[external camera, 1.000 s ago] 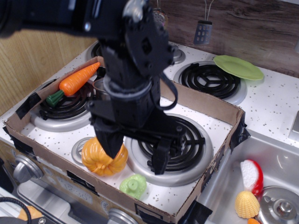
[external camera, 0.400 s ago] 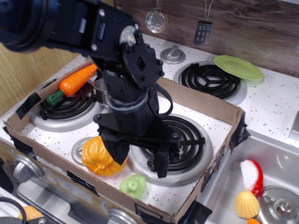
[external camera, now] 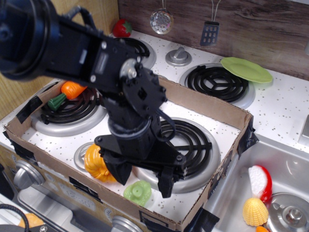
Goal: Put broccoli in pot
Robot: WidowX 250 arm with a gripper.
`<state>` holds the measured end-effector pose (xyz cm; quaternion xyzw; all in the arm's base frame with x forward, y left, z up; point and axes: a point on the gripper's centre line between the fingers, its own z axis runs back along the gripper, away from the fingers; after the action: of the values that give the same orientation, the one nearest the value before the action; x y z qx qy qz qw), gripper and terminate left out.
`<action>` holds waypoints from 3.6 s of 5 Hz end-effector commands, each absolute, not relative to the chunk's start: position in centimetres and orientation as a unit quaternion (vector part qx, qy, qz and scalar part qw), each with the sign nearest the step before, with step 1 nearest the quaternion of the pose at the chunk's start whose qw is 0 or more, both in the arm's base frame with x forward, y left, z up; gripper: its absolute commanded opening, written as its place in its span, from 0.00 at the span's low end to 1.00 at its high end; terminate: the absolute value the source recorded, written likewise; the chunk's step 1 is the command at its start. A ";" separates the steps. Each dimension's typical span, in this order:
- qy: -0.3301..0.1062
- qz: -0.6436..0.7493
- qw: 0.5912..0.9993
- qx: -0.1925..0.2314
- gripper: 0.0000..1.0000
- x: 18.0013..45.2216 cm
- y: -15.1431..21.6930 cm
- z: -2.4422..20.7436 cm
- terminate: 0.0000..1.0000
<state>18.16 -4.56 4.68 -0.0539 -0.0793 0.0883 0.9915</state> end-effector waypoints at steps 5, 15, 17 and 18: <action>-0.102 0.071 0.990 -0.063 0.00 19.1 -4.4 2.4 0.00; -0.099 -0.105 0.989 -0.008 0.00 34.7 4.4 11.7 0.00; -0.054 -0.103 0.993 -0.035 0.00 33.8 7.2 11.0 0.00; -0.056 -0.101 0.993 -0.037 1.00 33.2 7.3 10.8 0.00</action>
<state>32.44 7.90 8.82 -0.0480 -0.0286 -0.0973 0.9937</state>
